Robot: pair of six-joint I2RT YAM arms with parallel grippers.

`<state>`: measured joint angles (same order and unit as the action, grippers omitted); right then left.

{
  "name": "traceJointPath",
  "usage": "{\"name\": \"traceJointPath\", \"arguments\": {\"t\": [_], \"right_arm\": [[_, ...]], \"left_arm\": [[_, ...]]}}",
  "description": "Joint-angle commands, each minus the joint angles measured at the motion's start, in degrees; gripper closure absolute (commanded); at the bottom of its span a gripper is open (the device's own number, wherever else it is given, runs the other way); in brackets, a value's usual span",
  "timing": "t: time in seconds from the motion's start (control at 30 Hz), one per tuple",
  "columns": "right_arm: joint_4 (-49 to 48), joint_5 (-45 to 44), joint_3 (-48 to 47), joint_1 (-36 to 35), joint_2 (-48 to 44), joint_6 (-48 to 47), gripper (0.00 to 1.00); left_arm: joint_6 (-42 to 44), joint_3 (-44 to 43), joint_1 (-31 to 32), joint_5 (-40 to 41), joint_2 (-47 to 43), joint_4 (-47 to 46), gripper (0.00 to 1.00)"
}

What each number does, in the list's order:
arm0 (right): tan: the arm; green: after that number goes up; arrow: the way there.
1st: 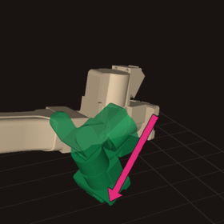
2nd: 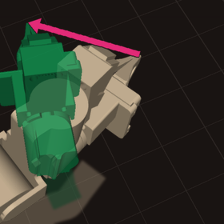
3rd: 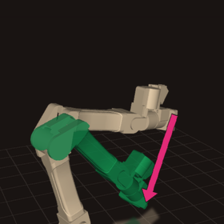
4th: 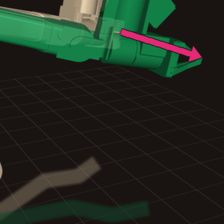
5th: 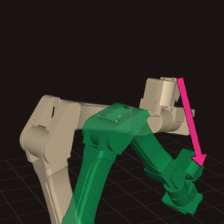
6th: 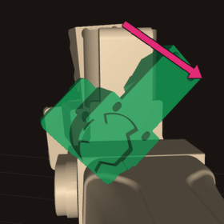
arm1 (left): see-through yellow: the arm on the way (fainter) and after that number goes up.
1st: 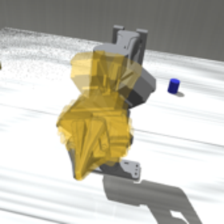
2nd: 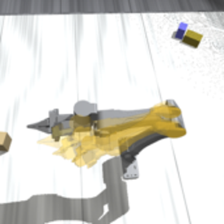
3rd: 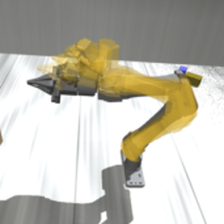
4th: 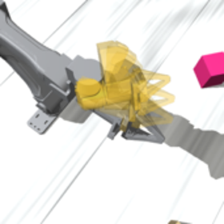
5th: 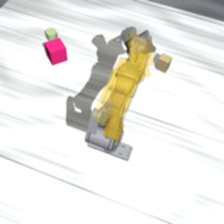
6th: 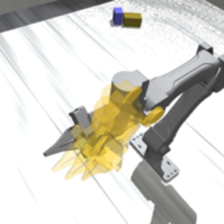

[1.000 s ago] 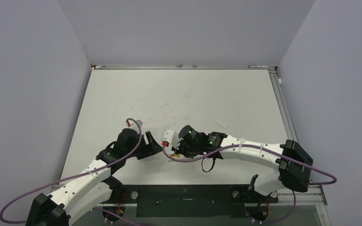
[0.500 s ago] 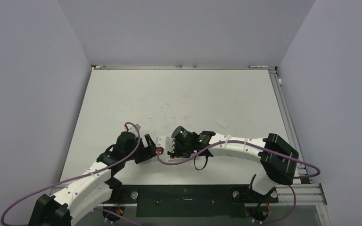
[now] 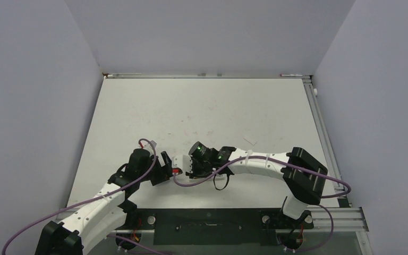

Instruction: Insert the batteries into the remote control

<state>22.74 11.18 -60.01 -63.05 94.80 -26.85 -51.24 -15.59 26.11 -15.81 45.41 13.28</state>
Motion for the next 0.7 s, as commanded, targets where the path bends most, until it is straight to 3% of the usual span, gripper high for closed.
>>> {"name": "traceJointPath", "arguments": {"t": [0.0, 0.67], "right_arm": [[-1.0, 2.0, -2.8, 0.3, 1.3, -1.5, 0.91], [-1.2, 3.9, -4.1, 0.6, 4.4, -1.5, 0.84]], "left_arm": [[0.6, 0.2, -1.0, -1.8, -0.8, -2.1, 0.21], [0.8, 0.6, -2.1, -3.2, -0.2, -3.2, 0.21]]}}
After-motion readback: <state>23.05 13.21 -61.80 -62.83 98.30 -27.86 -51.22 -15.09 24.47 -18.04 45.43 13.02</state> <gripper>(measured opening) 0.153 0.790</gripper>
